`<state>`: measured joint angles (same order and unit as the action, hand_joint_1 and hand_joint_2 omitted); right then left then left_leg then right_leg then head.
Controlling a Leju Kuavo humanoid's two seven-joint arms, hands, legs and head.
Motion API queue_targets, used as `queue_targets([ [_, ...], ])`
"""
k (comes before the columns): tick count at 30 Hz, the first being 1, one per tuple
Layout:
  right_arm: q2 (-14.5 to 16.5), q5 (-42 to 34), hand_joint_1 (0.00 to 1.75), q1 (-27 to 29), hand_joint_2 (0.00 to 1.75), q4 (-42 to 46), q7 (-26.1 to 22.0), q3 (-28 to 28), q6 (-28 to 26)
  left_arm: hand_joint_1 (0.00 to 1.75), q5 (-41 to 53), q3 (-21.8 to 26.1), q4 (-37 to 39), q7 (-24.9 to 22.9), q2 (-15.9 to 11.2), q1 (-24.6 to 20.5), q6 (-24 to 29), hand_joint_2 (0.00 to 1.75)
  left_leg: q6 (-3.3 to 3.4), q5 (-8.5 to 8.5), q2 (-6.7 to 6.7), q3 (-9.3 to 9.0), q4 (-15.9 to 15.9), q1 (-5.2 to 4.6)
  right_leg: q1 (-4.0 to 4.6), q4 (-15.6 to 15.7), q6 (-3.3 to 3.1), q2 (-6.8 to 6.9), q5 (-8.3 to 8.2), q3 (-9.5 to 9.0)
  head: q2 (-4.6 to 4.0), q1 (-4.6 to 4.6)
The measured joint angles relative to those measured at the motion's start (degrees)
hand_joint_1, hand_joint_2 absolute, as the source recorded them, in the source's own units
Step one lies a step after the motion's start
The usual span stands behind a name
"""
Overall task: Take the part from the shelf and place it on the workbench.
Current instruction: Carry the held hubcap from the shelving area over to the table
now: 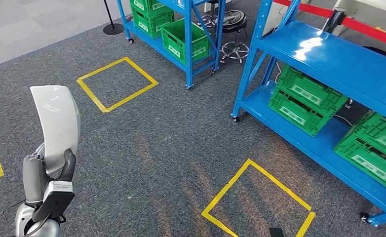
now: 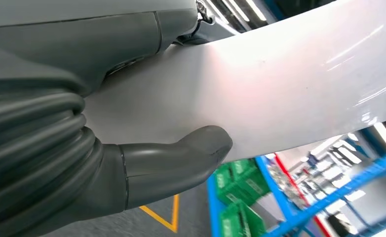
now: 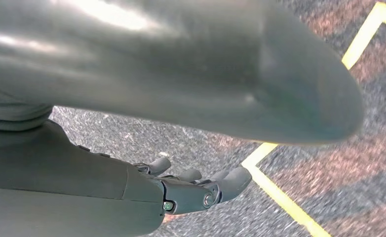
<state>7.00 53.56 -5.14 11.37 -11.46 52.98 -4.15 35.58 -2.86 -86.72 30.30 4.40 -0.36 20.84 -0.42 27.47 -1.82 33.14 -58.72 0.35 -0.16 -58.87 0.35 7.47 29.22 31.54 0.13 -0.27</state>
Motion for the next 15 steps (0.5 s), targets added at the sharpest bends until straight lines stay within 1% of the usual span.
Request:
queue_targets([
  [1,0.01,0.02,0.00,-0.05,0.00,0.00,-0.01,0.00,0.04,1.75,-0.02,0.07,0.06,-0.30,0.23,-0.25,-0.09,1.75,0.34,-0.19,0.67,0.06,0.12,0.11,-0.19,-1.24,0.34,-1.56,0.95,0.45,0.00,0.07],
  [2,0.02,0.03,0.00,-0.04,0.00,0.00,0.00,0.00,0.14,1.75,-0.02,0.11,0.13,-0.64,0.54,-0.56,-0.19,1.75,0.61,-0.36,1.30,0.08,0.23,0.24,-0.35,-3.63,0.61,-3.56,2.47,1.45,0.00,0.21],
  [3,0.02,0.01,0.00,0.06,0.00,0.00,0.01,0.00,0.24,1.75,-0.01,0.15,0.23,-0.99,0.87,-0.86,-0.26,1.75,0.79,-0.47,1.98,0.20,0.24,0.27,-0.45,-7.20,0.75,-5.61,4.37,3.05,0.00,0.34],
  [4,0.01,-0.05,0.00,0.23,0.00,0.00,0.01,0.01,0.35,1.75,0.05,0.16,0.37,-1.41,1.17,-1.11,-0.32,1.75,0.92,-0.54,2.73,0.34,0.20,0.24,-0.42,-11.26,0.77,-6.69,6.22,5.00,0.00,0.43],
  [5,0.01,-0.11,0.00,0.43,0.00,0.00,-0.01,0.01,0.44,1.75,0.10,0.17,0.51,-1.82,1.42,-1.20,-0.34,1.75,0.98,-0.59,3.53,0.47,0.13,0.19,-0.37,-14.56,0.71,-7.06,7.32,6.70,0.00,0.48],
  [6,-0.01,-0.18,0.00,0.61,0.00,0.00,-0.08,0.02,0.50,1.75,0.06,0.20,0.64,-2.25,1.62,-1.22,-0.35,1.75,1.00,-0.62,4.39,0.59,0.02,0.13,-0.32,-16.14,0.59,-7.20,7.32,7.64,0.00,0.48],
  [7,-0.02,-0.27,0.00,0.73,0.00,0.00,-0.21,0.02,0.57,1.75,-0.26,0.24,0.75,-2.75,1.79,-1.21,-0.51,1.75,0.97,-0.64,5.23,0.66,-0.12,0.11,-0.30,-15.34,0.42,-7.34,6.16,7.43,0.00,0.48],
  [8,-0.04,-0.35,0.00,0.79,0.00,0.00,-0.38,0.02,0.65,1.75,-0.85,0.31,0.83,-3.26,1.97,-1.22,-0.79,1.75,0.92,-0.66,6.06,0.70,-0.25,0.12,-0.32,-12.40,0.24,-7.67,4.14,6.15,0.00,0.48],
  [9,-0.07,-0.43,0.00,0.81,0.00,0.00,-0.55,0.02,0.69,1.75,-1.58,0.39,0.86,-3.72,2.20,-1.23,-1.13,1.75,0.80,-0.69,6.84,0.74,-0.35,0.17,-0.42,-8.17,0.07,-8.73,2.08,4.24,0.00,0.48],
  [10,-0.10,-0.49,0.00,0.81,0.00,0.00,-0.68,0.03,0.70,1.75,-2.27,0.49,0.89,-4.09,2.44,-1.29,-1.46,1.75,0.57,-0.74,7.54,0.84,-0.44,0.15,-0.45,-4.45,-0.01,-9.97,0.65,2.54,0.00,0.47],
  [11,-0.13,-0.52,0.00,0.81,0.00,0.00,-0.74,0.04,0.68,1.75,-2.69,0.57,0.95,-4.32,2.71,-1.39,-1.65,1.75,0.24,-0.85,8.16,1.01,-0.47,0.17,-0.45,-1.86,-0.11,-10.90,-0.15,1.40,0.00,0.48],
  [12,-0.15,-0.52,0.00,0.81,0.00,0.00,-0.70,0.05,0.66,1.75,-2.89,0.64,1.04,-4.44,2.95,-1.50,-1.68,1.75,-0.14,-0.99,8.73,1.21,-0.43,0.21,-0.38,-0.60,-0.22,-11.48,-0.33,0.92,0.00,0.47],
  [13,-0.16,-0.54,0.00,0.81,0.00,0.00,-0.60,0.07,0.63,1.75,-2.94,0.69,1.16,-4.49,3.12,-1.61,-1.62,1.75,-0.59,-1.19,9.30,1.38,-0.27,0.25,-0.18,-0.48,-0.40,-11.20,-0.33,0.92,0.00,0.49],
  [14,-0.16,-0.56,0.00,0.80,0.00,0.00,-0.49,0.09,0.59,1.75,-2.93,0.70,1.29,-4.51,3.24,-1.69,-1.50,1.75,-1.01,-1.40,9.80,1.60,-0.09,0.33,-0.19,-0.29,-0.78,-10.50,-0.55,0.91,0.00,0.48],
  [15,-0.15,-0.59,0.00,0.79,0.00,0.00,-0.38,0.10,0.52,1.75,-2.90,0.72,1.43,-4.51,3.27,-1.73,-1.34,1.75,-1.27,-1.40,9.30,1.80,-0.16,0.34,-0.19,-0.06,-1.18,-9.85,-0.76,0.86,0.00,0.50],
])
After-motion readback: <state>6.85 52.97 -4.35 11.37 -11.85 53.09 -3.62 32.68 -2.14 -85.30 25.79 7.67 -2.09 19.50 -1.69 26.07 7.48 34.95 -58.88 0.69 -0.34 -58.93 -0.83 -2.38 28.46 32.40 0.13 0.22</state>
